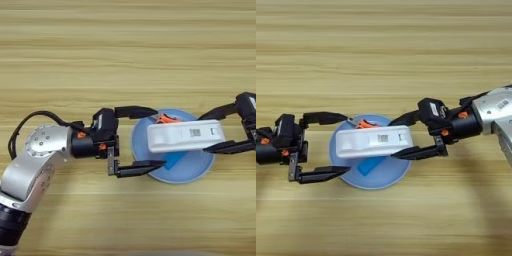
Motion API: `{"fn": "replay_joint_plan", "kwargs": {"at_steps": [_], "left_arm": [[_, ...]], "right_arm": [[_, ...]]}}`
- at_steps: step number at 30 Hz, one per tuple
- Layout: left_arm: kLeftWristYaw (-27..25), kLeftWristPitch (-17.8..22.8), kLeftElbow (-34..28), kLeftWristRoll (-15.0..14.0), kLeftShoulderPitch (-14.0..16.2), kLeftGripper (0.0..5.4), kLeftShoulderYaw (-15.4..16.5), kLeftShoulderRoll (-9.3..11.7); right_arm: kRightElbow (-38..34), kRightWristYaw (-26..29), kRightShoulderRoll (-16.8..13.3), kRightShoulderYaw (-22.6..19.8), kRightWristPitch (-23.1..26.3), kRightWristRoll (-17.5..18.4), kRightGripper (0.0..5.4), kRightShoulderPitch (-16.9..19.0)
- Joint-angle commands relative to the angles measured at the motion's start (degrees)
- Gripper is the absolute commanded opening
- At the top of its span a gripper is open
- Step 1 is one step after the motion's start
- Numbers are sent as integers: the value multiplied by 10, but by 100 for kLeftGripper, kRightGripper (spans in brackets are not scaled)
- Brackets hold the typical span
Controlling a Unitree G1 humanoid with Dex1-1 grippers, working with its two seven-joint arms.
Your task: Move the objects on the table
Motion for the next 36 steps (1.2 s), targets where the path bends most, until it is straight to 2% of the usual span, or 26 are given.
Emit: {"fn": "replay_joint_plan", "kwargs": {"at_steps": [1, 17, 36], "left_arm": [[-2, -6, 2, 12, -4, 540, -5, 0], [-9, -16, 9, 20, -1, 540, -18, -2], [-5, -26, 11, 16, -1, 352, -21, -7]], "right_arm": [[-8, -5, 0, 2, 3, 9, 291, -15], [-2, -16, 10, 9, 2, 11, 291, -34], [-1, -19, 12, 15, 1, 14, 291, -34]]}}
